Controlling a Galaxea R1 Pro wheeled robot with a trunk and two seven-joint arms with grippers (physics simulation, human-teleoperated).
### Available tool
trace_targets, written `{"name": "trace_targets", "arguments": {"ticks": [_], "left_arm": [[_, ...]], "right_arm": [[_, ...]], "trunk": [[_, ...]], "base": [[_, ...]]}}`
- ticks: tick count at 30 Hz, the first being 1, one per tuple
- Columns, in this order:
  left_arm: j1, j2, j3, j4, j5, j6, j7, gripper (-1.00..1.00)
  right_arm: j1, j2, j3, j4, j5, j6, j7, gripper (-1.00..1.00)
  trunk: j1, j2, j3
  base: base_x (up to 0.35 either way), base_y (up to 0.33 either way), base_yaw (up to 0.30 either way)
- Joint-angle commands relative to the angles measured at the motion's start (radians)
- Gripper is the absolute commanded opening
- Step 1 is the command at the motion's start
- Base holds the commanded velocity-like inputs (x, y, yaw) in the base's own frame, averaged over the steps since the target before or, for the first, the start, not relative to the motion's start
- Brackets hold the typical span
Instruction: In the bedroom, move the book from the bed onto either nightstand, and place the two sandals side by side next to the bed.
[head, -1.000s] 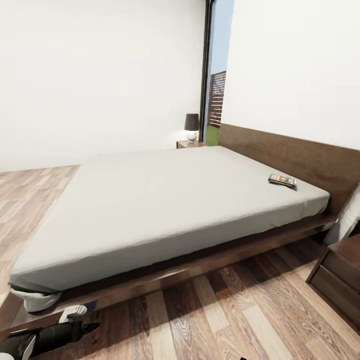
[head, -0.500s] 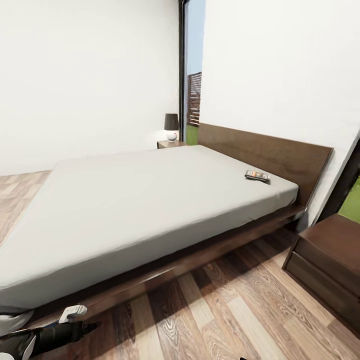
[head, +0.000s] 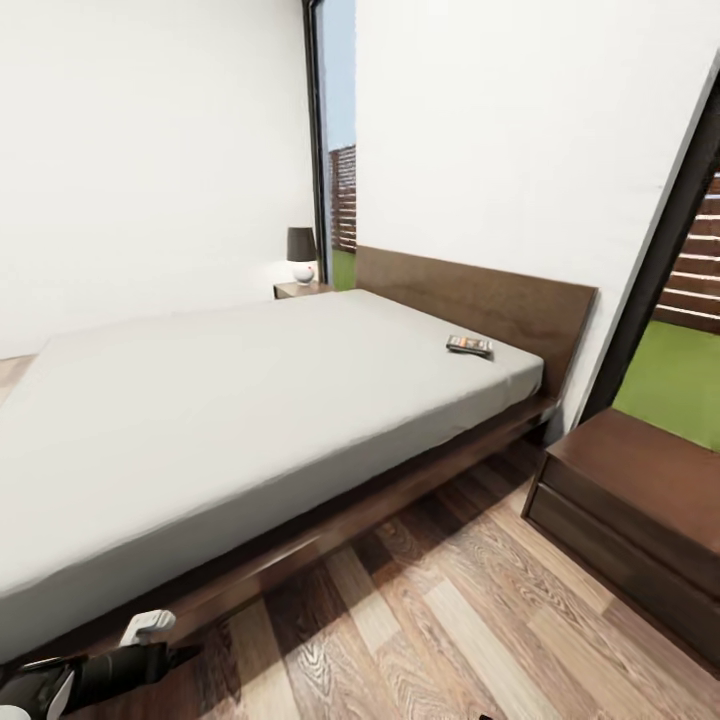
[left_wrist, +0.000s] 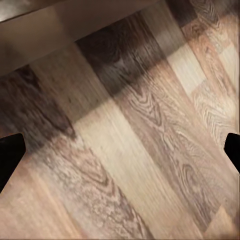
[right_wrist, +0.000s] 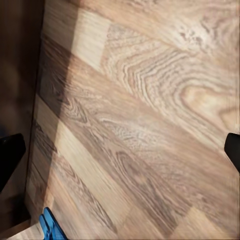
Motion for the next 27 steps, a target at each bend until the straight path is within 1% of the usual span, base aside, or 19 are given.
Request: {"name": "trace_targets", "arguments": {"ticks": [1,17,27], "left_arm": [[-0.001,-0.001,0.008,-0.001,-0.004,0.011,-0.006,1.00],[-0.001,-0.007,0.008,-0.001,-0.004,0.011,-0.007,1.00],[-0.001,-0.007,0.008,-0.001,-0.004,0.011,-0.007,1.00]], "right_arm": [[-0.002,0.000,0.000,0.003,-0.010,0.009,0.005,1.00],[-0.002,0.001,0.000,0.003,-0.010,0.009,0.006,1.00],[-0.002,0.001,0.000,0.003,-0.010,0.010,0.006,1.00]], "trunk": [[0.000,0.000,-0.001],[0.000,0.000,-0.001],[0.000,0.000,-0.001]], "base": [[0.000,0.000,-0.264],[0.000,0.000,-0.264],[0.000,0.000,-0.264]]}}
